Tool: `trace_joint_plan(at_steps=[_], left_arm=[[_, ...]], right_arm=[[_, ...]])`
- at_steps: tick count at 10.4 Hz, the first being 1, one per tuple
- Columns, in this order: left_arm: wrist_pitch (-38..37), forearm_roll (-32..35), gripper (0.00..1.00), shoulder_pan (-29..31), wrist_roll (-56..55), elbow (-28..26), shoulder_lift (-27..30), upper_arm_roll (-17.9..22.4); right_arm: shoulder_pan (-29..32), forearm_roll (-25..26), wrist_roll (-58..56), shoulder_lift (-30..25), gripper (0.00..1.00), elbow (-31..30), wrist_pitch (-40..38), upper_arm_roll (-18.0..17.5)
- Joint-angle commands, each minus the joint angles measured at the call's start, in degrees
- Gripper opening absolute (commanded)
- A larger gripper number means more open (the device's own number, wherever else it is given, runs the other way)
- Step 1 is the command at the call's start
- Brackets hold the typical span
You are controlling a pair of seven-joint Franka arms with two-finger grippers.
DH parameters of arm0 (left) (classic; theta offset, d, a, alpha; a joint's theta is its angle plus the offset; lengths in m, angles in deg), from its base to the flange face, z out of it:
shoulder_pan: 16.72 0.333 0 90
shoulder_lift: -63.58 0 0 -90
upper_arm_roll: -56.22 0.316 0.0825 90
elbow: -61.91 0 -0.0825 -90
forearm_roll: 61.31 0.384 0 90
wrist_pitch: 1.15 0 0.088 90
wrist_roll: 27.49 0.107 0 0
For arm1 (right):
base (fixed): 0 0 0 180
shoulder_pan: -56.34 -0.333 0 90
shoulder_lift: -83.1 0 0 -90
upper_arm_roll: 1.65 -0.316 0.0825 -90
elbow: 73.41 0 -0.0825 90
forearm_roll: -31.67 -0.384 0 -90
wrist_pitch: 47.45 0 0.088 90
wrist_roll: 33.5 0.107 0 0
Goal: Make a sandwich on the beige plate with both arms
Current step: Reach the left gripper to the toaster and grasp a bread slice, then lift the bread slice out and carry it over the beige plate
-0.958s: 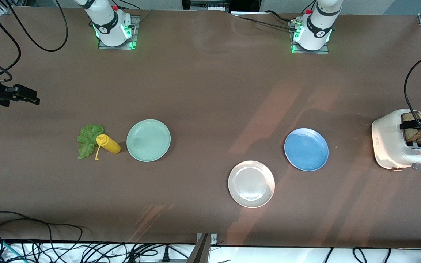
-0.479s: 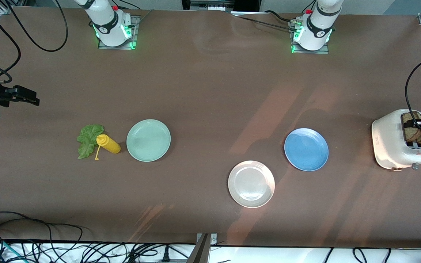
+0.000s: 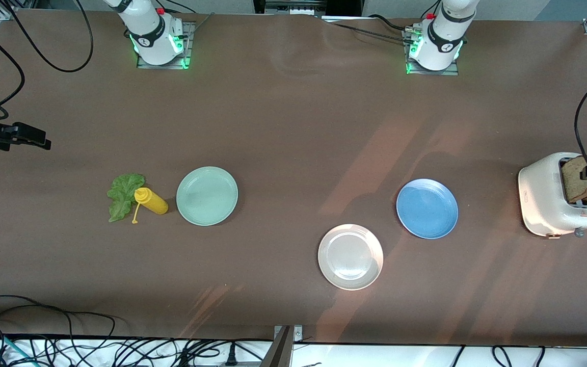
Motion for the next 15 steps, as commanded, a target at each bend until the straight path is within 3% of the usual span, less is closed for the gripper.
trace_joint_plan(at_steps=[1, 4, 6, 8, 15], left_arm=[[-5.28, -5.38, 0.0, -0.71, -3.51, 6.15, 1.4, -2.64], [-5.29, -10.41, 0.0, -5.26, -23.6, 6.69, 1.4, -7.55], [-2.94, -15.76, 0.0, -10.7, -35.92, 6.87, 0.18, -8.27], [3.72, -21.82, 0.0, -15.01, -44.81, 6.78, -1.4, -8.18], [30.18, -24.84, 0.0, -25.48, -59.6, 6.78, -12.12, -7.92]], right_arm=[[0.33, -1.39, -0.32, -0.27, 1.0, -0.24, 0.57, -0.3], [0.42, -1.22, -0.41, -0.27, 1.0, -0.06, 1.36, -0.22], [0.59, -1.13, -0.41, -0.18, 1.0, -0.06, 1.53, -0.21], [0.68, -1.22, -0.41, -0.18, 1.0, -0.06, 1.62, -0.21], [0.68, -1.13, -0.67, 0.34, 1.0, 0.9, 1.54, -0.21]])
